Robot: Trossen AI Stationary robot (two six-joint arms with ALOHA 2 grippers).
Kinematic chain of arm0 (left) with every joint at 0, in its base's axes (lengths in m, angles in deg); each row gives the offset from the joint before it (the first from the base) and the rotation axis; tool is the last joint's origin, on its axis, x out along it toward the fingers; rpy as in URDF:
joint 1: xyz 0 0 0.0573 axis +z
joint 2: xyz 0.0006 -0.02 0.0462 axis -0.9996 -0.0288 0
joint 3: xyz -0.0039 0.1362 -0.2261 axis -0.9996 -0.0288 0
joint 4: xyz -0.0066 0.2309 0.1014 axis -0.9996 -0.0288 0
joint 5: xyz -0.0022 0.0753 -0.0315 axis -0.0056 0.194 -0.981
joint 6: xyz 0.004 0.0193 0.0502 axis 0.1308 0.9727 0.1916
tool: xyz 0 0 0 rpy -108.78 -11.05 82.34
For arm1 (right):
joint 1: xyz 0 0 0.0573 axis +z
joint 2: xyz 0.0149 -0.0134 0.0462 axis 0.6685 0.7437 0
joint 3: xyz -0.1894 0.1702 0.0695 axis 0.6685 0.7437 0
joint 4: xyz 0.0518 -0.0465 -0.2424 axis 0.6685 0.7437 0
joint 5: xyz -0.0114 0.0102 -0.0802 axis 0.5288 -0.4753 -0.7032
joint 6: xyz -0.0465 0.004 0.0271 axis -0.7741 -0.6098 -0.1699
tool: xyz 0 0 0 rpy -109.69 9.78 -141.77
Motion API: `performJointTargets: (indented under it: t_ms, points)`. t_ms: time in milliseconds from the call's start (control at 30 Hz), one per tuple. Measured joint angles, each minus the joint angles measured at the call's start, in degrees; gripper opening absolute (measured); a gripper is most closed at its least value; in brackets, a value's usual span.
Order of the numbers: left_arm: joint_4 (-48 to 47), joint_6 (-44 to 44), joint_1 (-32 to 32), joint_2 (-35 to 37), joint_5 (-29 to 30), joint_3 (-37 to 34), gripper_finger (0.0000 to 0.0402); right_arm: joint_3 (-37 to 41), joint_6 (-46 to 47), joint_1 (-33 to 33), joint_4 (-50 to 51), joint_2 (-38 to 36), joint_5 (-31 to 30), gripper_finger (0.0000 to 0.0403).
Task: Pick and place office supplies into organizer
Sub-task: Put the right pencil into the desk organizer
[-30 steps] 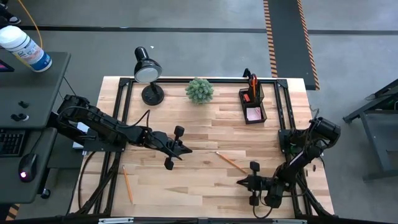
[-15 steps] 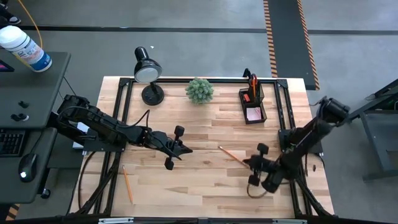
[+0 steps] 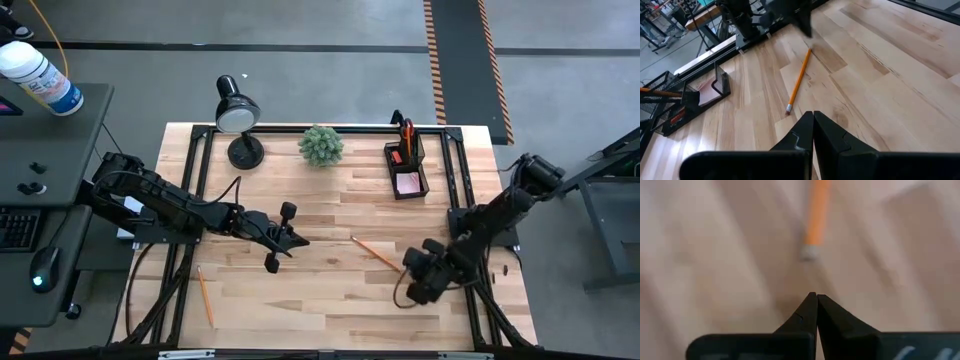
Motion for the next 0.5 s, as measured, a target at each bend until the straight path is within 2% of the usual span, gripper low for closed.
performJointTargets:
  t_ms: [200,333,500]
  points:
    - [0.01,0.0,0.0,0.0,0.0,0.0,0.0001,-0.24,2.46,5.56,-0.55,0.2,-8.96,0.0]
    - [0.01,0.0,0.0,0.0,-0.01,0.0,0.0001,-0.24,4.18,5.8,-2.69,0.2,-5.42,0.0003]
    - [0.01,0.0,0.0,0.0,-0.02,0.0,0.0001,-0.24,4.0,5.88,-4.84,0.2,-6.1,0.003]
